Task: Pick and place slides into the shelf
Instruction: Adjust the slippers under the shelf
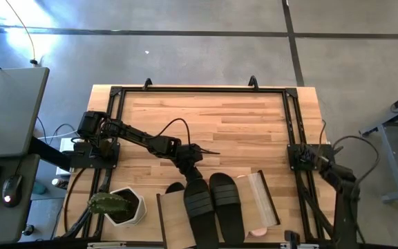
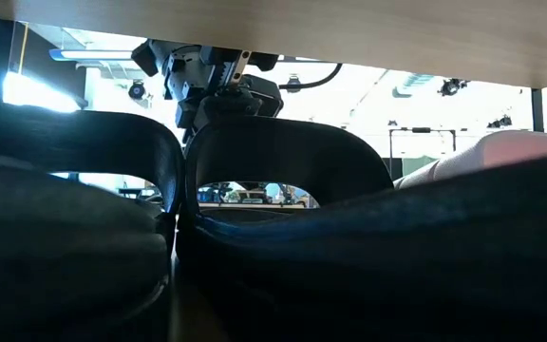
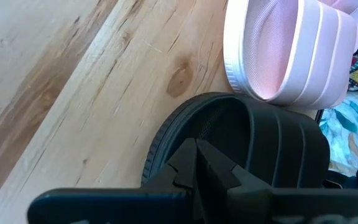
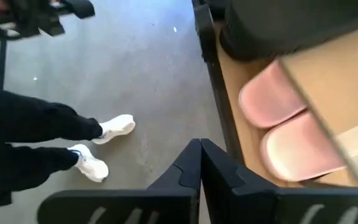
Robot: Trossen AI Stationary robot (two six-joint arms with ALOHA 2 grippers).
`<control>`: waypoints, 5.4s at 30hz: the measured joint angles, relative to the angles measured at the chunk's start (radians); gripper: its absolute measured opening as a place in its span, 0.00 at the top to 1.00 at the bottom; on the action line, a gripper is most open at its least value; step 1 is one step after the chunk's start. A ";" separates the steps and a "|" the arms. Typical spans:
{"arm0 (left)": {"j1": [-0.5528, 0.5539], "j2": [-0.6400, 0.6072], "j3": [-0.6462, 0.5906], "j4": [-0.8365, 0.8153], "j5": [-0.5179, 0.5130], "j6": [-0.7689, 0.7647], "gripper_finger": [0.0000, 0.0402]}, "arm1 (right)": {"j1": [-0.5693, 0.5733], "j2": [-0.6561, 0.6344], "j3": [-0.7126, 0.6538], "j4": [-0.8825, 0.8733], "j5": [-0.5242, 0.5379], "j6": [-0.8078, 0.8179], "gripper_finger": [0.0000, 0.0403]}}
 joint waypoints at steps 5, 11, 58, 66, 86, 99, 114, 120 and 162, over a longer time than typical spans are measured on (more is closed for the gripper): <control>0.000 0.000 0.000 0.000 0.002 0.000 1.00 | 0.024 0.090 0.003 0.031 -0.064 0.041 1.00; 0.000 0.000 0.000 0.000 0.003 0.000 1.00 | 0.038 0.238 0.002 0.040 -0.031 0.184 1.00; 0.000 0.000 0.000 -0.008 0.008 -0.002 1.00 | -0.123 0.503 0.001 0.036 0.173 0.719 1.00; 0.000 0.000 0.000 -0.008 0.008 -0.001 1.00 | -0.141 0.502 0.001 0.018 0.163 0.714 1.00; -0.020 0.000 0.000 -0.008 0.032 -0.002 1.00 | -0.167 0.502 0.001 -0.007 0.175 0.711 1.00; -0.006 0.000 0.000 -0.007 -0.016 0.001 1.00 | -0.159 0.502 0.001 -0.007 0.181 0.712 1.00; 0.072 0.000 0.000 -0.012 -0.051 -0.002 1.00 | -0.149 0.502 0.001 0.016 0.173 0.718 1.00; 0.107 0.000 0.000 -0.124 -0.074 0.013 1.00 | -0.145 0.501 0.001 -0.009 0.142 0.730 1.00; 0.034 0.000 -0.001 -0.185 -0.101 -0.002 1.00 | -0.065 0.470 -0.012 -0.104 -0.002 0.741 1.00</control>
